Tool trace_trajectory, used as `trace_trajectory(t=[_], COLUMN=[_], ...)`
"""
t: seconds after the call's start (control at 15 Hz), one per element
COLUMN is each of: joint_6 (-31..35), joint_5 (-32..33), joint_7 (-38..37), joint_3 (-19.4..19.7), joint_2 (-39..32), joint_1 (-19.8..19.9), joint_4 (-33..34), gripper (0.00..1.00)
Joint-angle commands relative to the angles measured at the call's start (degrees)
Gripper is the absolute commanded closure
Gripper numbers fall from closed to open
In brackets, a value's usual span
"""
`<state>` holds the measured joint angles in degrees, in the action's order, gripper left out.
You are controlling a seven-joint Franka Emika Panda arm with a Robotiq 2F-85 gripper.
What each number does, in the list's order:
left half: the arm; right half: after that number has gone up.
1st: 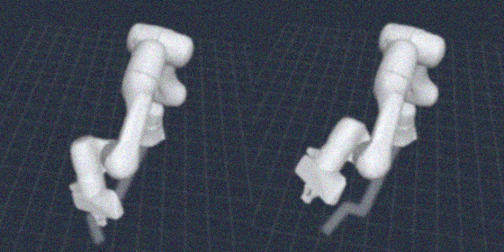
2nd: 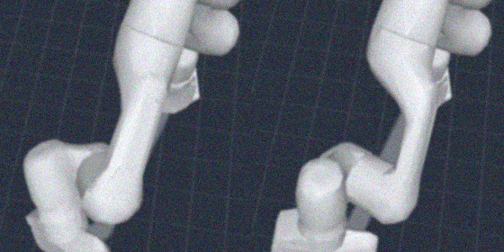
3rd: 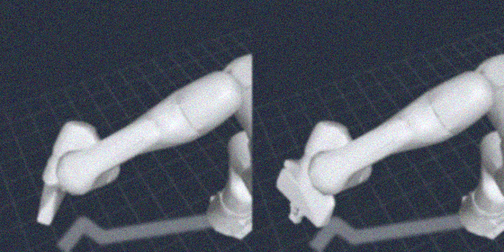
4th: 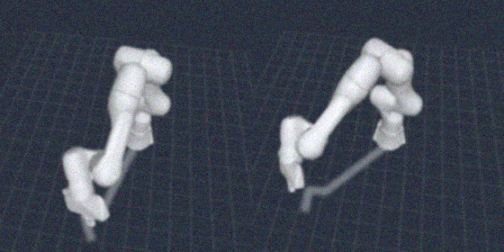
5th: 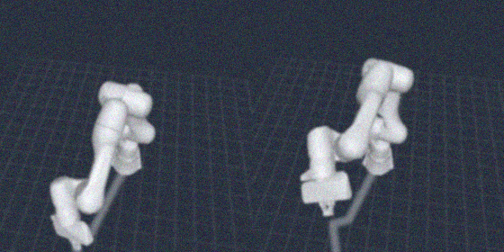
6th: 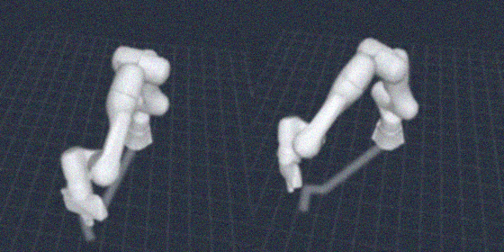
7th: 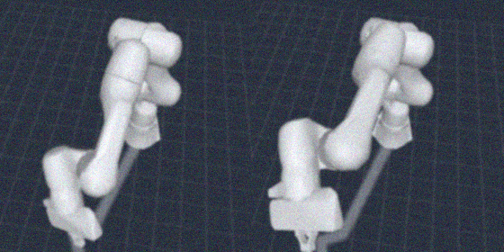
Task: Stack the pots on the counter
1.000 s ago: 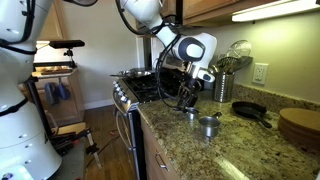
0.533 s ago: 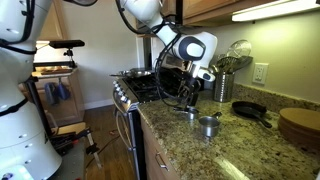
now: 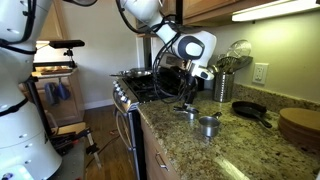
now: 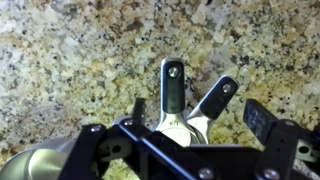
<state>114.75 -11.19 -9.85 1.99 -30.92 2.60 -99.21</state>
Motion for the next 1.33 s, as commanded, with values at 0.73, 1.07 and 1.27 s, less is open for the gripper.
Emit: trace_trajectory(t=[0.73, 1.07, 1.27], joint_6=[5.20, 7.74, 8.27], joint_5=[0.36, 1.03, 1.47], joint_7=[-3.42, -3.84, -3.93], joint_3=[0.50, 0.94, 1.27], joint_2=[-0.94, -2.35, -2.84], joint_1=[-0.95, -0.96, -0.94], joint_4=[0.45, 0.44, 0.54], gripper=[0.00, 0.00, 0.00])
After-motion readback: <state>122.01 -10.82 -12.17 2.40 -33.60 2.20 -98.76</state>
